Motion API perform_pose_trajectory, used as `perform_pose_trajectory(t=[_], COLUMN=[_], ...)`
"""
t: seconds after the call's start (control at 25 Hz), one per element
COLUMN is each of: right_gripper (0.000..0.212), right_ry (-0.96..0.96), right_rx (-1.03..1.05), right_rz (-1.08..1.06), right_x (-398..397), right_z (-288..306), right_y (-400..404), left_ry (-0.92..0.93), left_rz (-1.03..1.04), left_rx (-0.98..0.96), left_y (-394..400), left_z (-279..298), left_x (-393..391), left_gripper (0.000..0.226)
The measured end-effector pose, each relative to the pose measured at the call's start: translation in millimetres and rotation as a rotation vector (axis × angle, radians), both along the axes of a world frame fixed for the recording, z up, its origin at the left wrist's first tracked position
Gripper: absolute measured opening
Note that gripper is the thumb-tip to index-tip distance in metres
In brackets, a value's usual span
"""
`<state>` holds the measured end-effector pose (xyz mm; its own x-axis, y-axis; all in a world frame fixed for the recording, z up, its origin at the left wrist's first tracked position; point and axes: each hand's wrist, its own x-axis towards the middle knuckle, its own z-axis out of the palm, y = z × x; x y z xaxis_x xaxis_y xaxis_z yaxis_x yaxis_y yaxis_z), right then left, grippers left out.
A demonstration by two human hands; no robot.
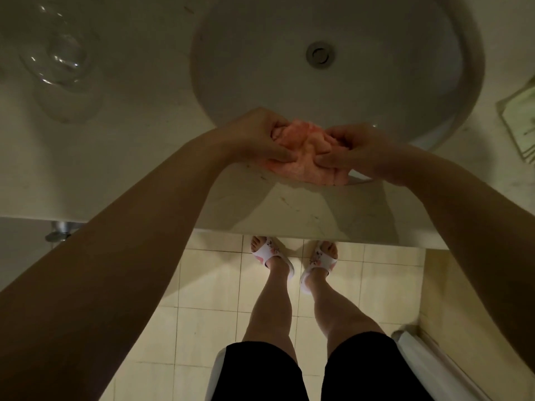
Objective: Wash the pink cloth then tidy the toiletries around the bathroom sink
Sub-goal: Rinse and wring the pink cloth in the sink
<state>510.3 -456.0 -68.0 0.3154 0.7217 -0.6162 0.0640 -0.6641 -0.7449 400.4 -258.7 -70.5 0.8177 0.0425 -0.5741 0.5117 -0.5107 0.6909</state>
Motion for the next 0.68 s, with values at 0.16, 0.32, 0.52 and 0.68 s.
perform_pose_trajectory(t=[0.16,0.32,0.52,0.68], right_gripper=[0.023,0.014,0.012,0.011], right_ry=[-0.043,-0.151,-0.300,-0.314], right_rx=[-0.084,-0.150,-0.156,-0.027], right_rz=[0.079,0.212,0.341,0.345], right_x=[27.0,64.3,61.4,15.5], right_z=[10.7,27.4,29.0,13.5], right_y=[-30.5,-64.2,-50.7,-8.7], left_ry=[-0.028,-0.160,-0.148,-0.059], left_rz=[0.072,0.282,0.302,0.227], left_rx=[-0.021,-0.161,-0.163,0.025], left_y=[-49.9,-111.5,-111.9,-56.8], left_z=[1.5,-0.5,4.9,14.3], left_x=[13.3,25.0,19.5,-13.7], left_gripper=[0.035,0.047,0.044,0.036])
